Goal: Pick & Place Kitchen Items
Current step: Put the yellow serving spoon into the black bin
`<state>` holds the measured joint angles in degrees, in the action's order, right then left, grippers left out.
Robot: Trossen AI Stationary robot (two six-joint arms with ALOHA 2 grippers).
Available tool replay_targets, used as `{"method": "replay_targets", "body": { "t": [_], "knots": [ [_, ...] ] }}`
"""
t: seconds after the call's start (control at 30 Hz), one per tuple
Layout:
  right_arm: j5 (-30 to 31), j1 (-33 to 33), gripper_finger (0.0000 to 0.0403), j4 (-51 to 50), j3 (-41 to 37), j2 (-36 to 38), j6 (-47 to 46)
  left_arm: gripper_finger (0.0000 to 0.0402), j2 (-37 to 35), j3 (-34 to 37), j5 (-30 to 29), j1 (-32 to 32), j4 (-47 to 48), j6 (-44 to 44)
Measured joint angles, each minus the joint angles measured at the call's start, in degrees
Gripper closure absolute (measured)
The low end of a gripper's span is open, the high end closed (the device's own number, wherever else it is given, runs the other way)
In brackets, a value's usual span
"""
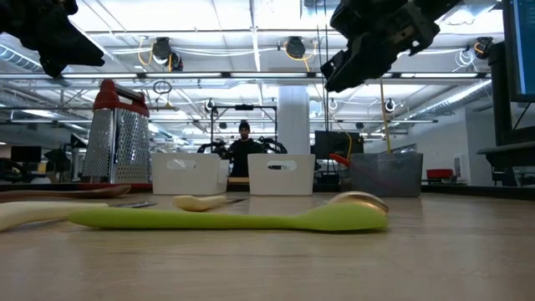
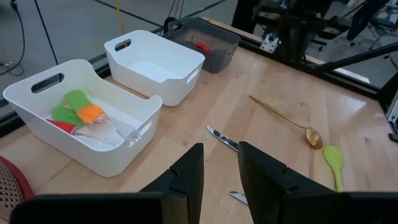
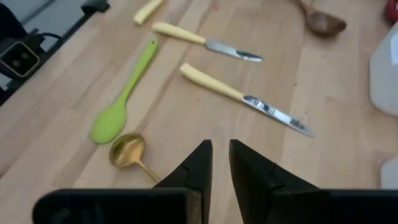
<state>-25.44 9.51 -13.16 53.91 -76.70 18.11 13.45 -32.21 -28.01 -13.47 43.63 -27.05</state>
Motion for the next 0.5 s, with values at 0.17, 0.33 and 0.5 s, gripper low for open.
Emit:
{"method": "replay_targets", "body": {
  "t": [0.17,0.33,0.5],
  "knots": [
    [0.3,-1.9,0.0353,1.6,0.0,-2.6,0.1,0.03,0.0,0.0,-0.1,0.0,0.3,1.4],
    [6.4,-4.9,0.0353,1.9,0.0,-3.0,3.7,0.03,0.0,0.0,-0.3,0.0,0.9,1.4],
    [10.7,-6.7,0.0353,1.9,0.0,-3.0,6.0,0.03,0.0,0.0,-0.3,0.0,1.2,1.4]
  ]
}}
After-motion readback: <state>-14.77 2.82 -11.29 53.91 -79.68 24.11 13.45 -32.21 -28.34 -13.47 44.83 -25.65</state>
